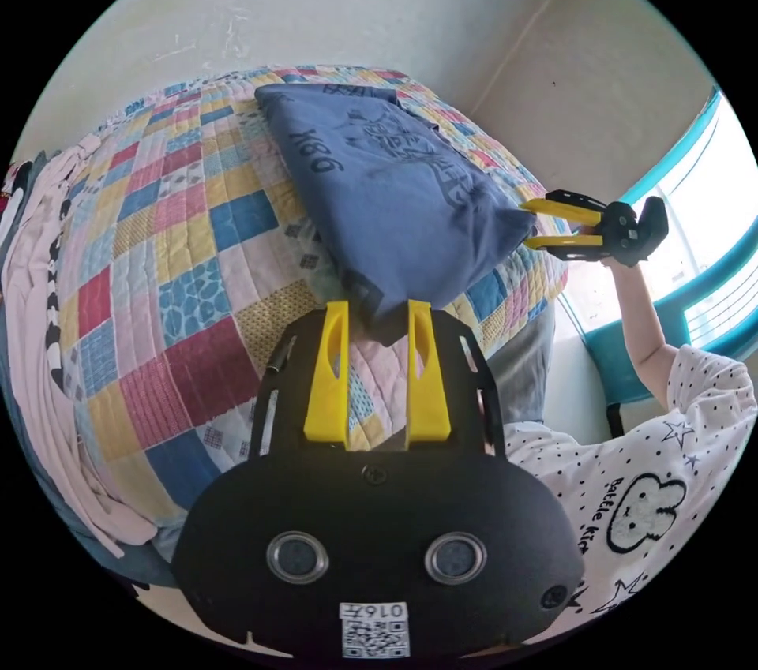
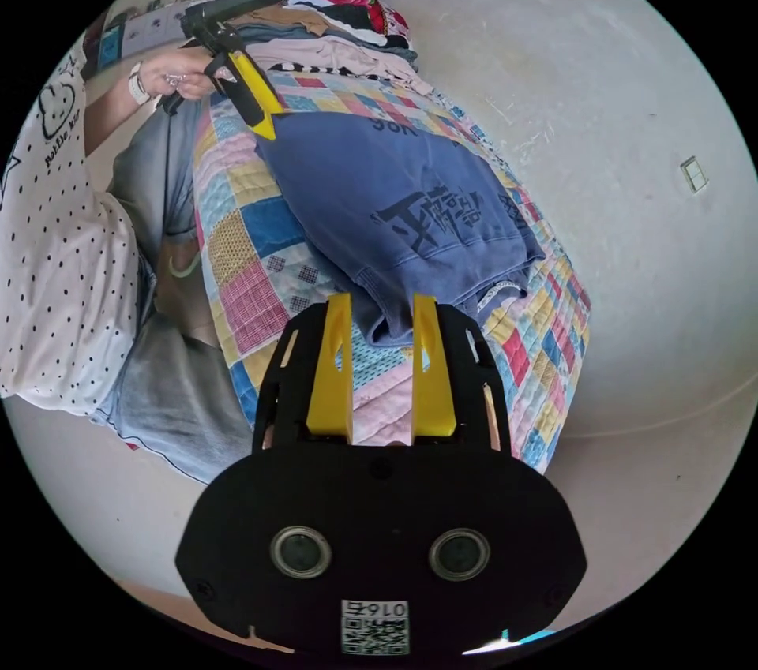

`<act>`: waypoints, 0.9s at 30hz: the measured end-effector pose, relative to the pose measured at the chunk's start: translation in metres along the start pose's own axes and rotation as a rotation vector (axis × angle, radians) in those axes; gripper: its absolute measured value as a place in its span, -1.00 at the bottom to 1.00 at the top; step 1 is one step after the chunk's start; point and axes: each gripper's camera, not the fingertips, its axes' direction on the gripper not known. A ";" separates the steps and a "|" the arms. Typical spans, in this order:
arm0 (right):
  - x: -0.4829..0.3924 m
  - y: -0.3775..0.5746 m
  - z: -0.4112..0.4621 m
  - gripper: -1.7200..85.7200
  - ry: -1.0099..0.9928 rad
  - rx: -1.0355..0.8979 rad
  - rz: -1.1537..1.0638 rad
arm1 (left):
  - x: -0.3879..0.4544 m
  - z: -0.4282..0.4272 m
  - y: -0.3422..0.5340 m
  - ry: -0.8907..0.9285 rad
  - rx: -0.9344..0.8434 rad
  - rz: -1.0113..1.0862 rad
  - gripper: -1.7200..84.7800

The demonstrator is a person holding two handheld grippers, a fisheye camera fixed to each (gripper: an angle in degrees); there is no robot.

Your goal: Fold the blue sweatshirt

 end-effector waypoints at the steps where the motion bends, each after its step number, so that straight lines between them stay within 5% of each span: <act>1: -0.001 0.000 -0.003 -0.71 -0.003 0.012 0.001 | -0.005 0.005 -0.001 0.021 -0.008 -0.003 -0.78; 11: -0.036 -0.028 0.011 -0.72 0.011 -0.092 -0.181 | -0.029 0.005 -0.018 -0.001 -0.041 0.043 -0.84; 27: -0.017 -0.073 -0.033 -0.92 0.049 -0.027 -0.183 | -0.065 -0.034 -0.031 0.034 -0.025 0.124 -0.93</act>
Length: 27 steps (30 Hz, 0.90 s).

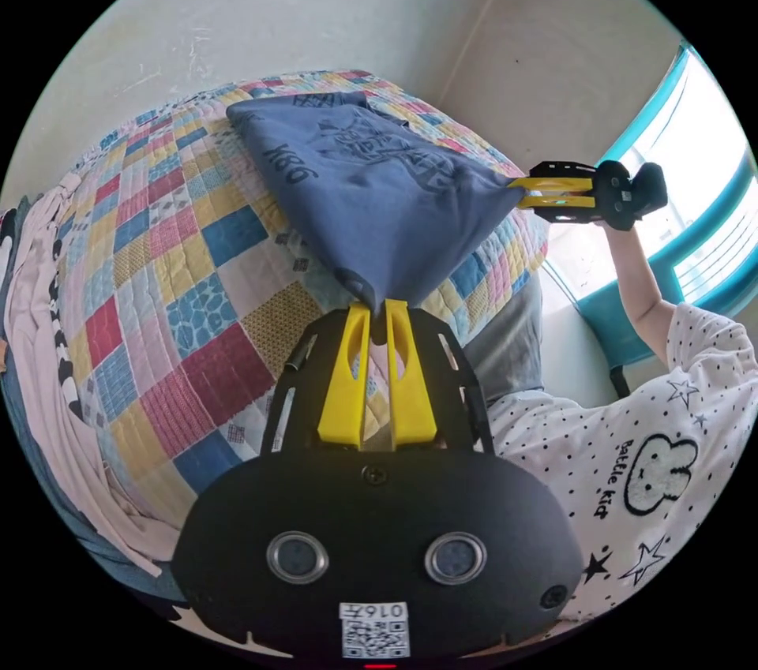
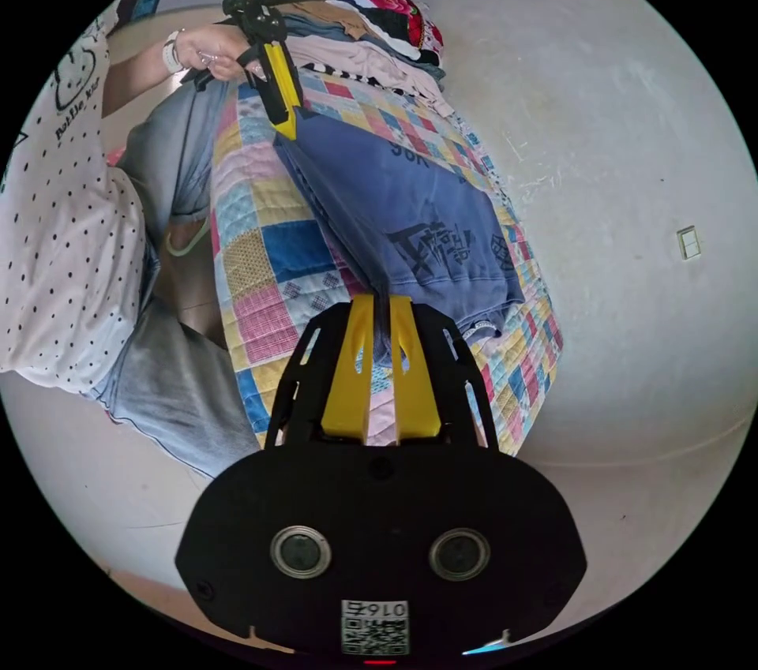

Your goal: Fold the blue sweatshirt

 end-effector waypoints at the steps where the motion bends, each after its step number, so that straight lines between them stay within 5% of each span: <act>1: 0.001 -0.001 -0.002 -0.92 -0.011 0.001 -0.006 | -0.001 -0.005 0.002 0.007 -0.003 0.010 -0.93; 14: 0.081 -0.019 0.003 -0.92 -0.162 0.049 0.053 | -0.010 -0.030 -0.032 -0.030 -0.012 0.093 -0.89; 21: 0.238 -0.045 0.029 -0.91 -0.200 0.065 0.229 | -0.045 -0.084 -0.152 -0.054 0.097 0.208 -0.87; 27: 0.373 -0.078 0.129 -0.90 -0.280 -0.118 0.362 | -0.121 -0.040 -0.295 -0.136 -0.023 0.083 -0.87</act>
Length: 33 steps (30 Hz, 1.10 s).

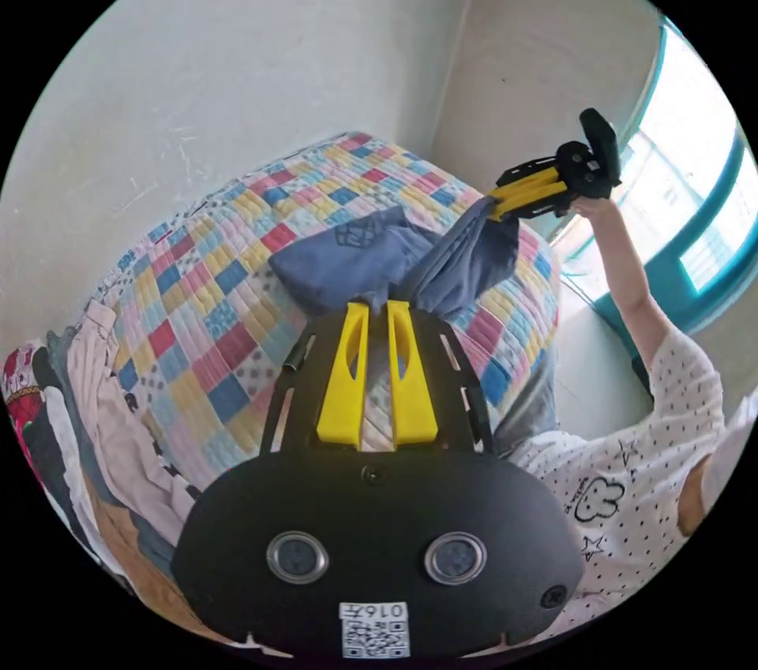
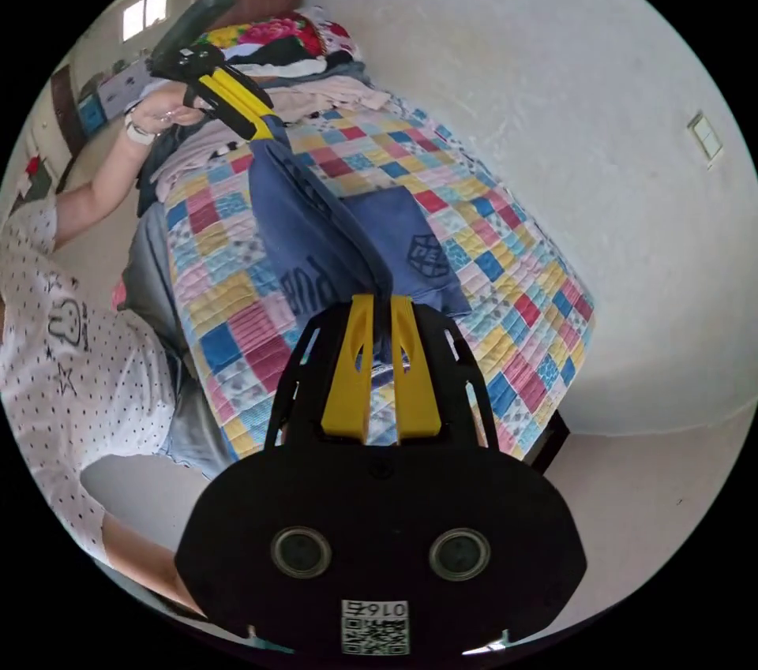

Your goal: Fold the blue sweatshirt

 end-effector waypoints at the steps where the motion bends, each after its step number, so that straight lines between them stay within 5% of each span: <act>1: 0.013 -0.009 0.010 -0.90 -0.010 -0.024 0.023 | -0.018 0.020 -0.023 -0.011 -0.032 -0.041 -0.87; 6: 0.106 -0.061 0.105 -0.87 -0.101 -0.150 0.191 | -0.082 0.106 -0.079 -0.030 -0.140 -0.187 -0.87; 11: 0.151 -0.068 0.153 -0.78 -0.141 -0.158 0.338 | -0.139 0.127 -0.088 0.199 -0.117 -0.321 -0.84; 17: 0.180 -0.069 0.138 -0.77 -0.021 -0.114 0.408 | -0.144 0.053 -0.088 -0.042 -0.002 -0.241 -0.75; 24: 0.129 -0.130 0.104 -0.67 0.023 0.253 0.062 | -0.059 0.090 -0.009 0.008 -0.001 -0.051 -0.65; 30: 0.095 -0.214 0.160 -0.63 -0.035 0.176 -0.073 | -0.038 0.137 0.022 0.151 0.059 -0.108 -0.62; 33: 0.098 -0.238 0.200 -0.69 -0.018 0.059 -0.043 | -0.025 0.158 0.018 0.046 -0.007 -0.067 -0.60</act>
